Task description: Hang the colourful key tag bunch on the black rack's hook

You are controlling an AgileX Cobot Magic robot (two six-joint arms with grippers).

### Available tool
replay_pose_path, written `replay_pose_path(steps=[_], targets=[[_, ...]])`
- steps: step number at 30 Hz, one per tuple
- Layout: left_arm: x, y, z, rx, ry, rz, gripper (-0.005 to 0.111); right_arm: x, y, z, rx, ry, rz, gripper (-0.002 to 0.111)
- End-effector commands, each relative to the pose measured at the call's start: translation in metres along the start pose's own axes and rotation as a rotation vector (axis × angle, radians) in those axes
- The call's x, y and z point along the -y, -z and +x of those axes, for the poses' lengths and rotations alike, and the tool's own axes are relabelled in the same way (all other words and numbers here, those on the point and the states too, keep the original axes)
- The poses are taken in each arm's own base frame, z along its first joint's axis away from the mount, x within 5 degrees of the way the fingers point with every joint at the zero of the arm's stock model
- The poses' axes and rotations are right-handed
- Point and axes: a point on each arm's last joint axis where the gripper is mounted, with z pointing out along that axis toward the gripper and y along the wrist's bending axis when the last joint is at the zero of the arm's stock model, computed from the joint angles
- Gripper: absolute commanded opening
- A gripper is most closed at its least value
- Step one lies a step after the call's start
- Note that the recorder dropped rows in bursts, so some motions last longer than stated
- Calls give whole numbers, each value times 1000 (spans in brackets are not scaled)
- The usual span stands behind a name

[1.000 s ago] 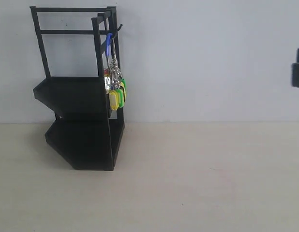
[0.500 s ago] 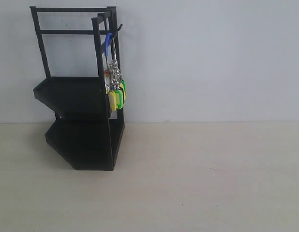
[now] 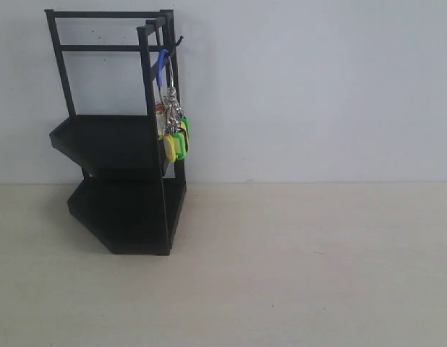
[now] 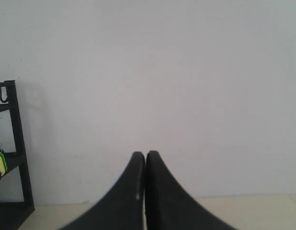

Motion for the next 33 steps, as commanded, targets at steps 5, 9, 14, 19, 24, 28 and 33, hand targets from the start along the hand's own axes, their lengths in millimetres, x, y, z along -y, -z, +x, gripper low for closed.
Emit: replay_pose_path(steps=[5, 9, 14, 19, 24, 28, 33], targets=[[0, 0, -1, 6, 7, -2, 4, 2, 1, 12, -38, 27, 11, 0], [0, 0, -1, 6, 7, -2, 4, 3, 0, 20, -59, 24, 13, 0], [0, 0, -1, 6, 7, -2, 4, 5, 1, 40, -117, 50, 17, 0], [0, 0, -1, 6, 7, -2, 4, 6, 3, 55, -165, 50, 20, 0], [0, 0, -1, 6, 7, -2, 4, 8, 5, 72, -216, 50, 24, 0], [0, 0, -1, 6, 7, -2, 4, 9, 8, 84, -267, 76, 27, 0], [0, 0, -1, 6, 7, -2, 4, 12, 18, 96, -294, 98, 51, 0]])
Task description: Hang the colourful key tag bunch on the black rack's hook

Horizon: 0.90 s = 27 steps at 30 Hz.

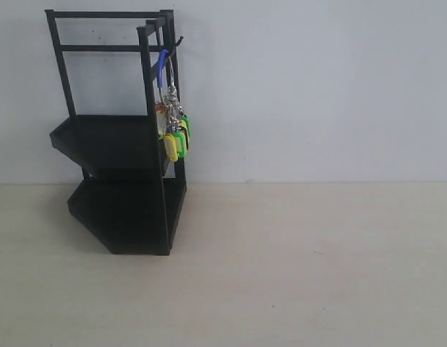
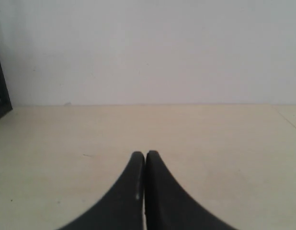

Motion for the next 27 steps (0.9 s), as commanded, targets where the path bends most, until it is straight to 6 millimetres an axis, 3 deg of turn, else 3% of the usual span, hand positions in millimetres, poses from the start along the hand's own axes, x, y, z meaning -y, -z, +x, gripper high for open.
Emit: replay_pose_path(steps=[1, 9, 27], targets=[[0, 0, -1, 6, 7, -2, 4, 1, 6, 9, -3, 20, 17, 0], [0, 0, -2, 8, 7, -2, 4, 2, 13, 26, -162, 18, 25, 0], [0, 0, -1, 6, 7, -2, 4, 4, 14, 27, -170, 13, 57, 0]])
